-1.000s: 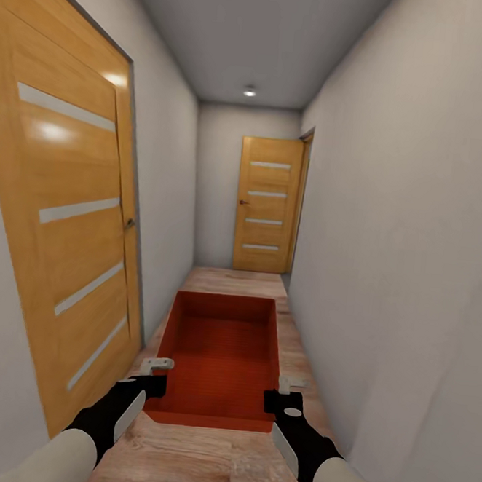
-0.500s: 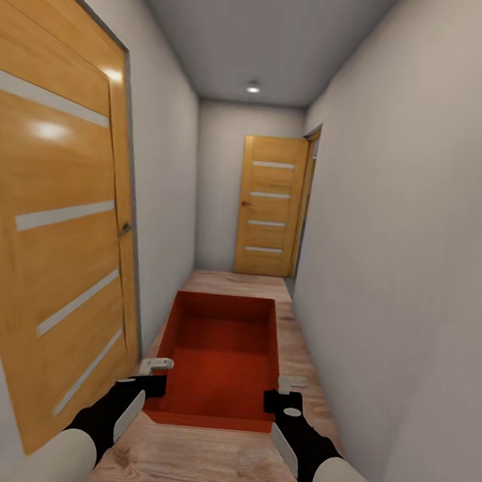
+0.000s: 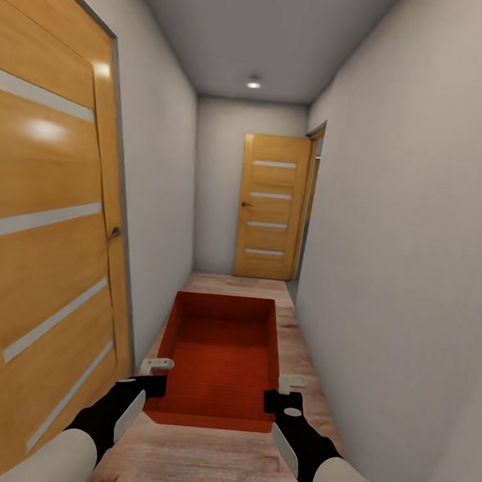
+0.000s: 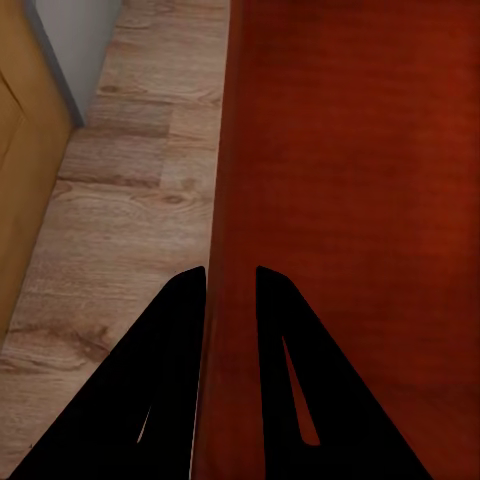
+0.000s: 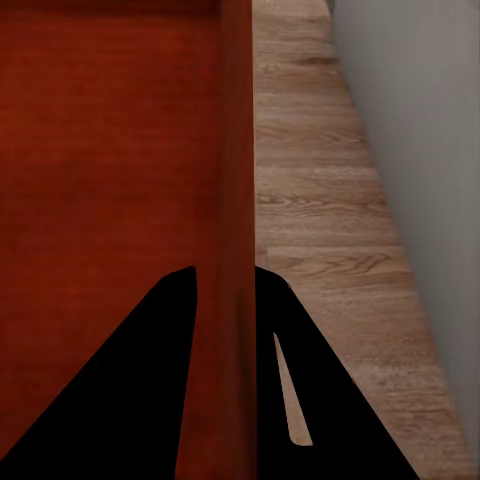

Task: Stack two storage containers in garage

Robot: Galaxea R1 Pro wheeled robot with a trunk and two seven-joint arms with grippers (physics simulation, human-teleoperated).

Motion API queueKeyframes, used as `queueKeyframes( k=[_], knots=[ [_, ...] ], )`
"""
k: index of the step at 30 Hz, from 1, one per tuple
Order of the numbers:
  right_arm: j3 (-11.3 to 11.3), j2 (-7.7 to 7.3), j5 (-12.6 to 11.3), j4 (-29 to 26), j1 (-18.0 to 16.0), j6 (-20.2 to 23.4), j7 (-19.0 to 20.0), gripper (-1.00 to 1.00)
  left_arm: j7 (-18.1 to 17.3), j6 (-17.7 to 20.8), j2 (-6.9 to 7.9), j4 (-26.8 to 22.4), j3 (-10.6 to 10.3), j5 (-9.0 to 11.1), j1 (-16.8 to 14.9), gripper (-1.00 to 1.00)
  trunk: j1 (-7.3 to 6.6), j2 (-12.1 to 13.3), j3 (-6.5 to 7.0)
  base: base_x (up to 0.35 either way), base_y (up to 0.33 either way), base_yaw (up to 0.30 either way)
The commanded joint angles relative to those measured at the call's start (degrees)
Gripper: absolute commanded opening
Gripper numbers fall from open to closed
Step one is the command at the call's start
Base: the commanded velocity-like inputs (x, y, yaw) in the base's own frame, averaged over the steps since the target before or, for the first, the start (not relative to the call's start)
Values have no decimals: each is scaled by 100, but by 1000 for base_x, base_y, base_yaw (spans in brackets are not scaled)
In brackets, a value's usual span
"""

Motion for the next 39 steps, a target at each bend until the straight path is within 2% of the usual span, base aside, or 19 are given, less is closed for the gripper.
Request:
queueKeyframes(
  k=[1, 19, 39],
  knots=[
    [-187, -9, 75, -26, -9, -113, -586, -100, 314, 38, 48, 2, -5, -31, 2, -100, 3, -4, -7, 324, 0, 0],
    [-189, -8, 72, -26, -9, -116, -593, -100, 314, 38, 48, -1, -5, -31, 2, -100, 3, -4, -7, 323, 61, 0],
    [-188, -13, 73, -26, -9, -112, -585, -100, 314, 37, 48, 7, -5, -31, 2, -100, 3, -4, -7, 324, 1, 0]
  ],
)
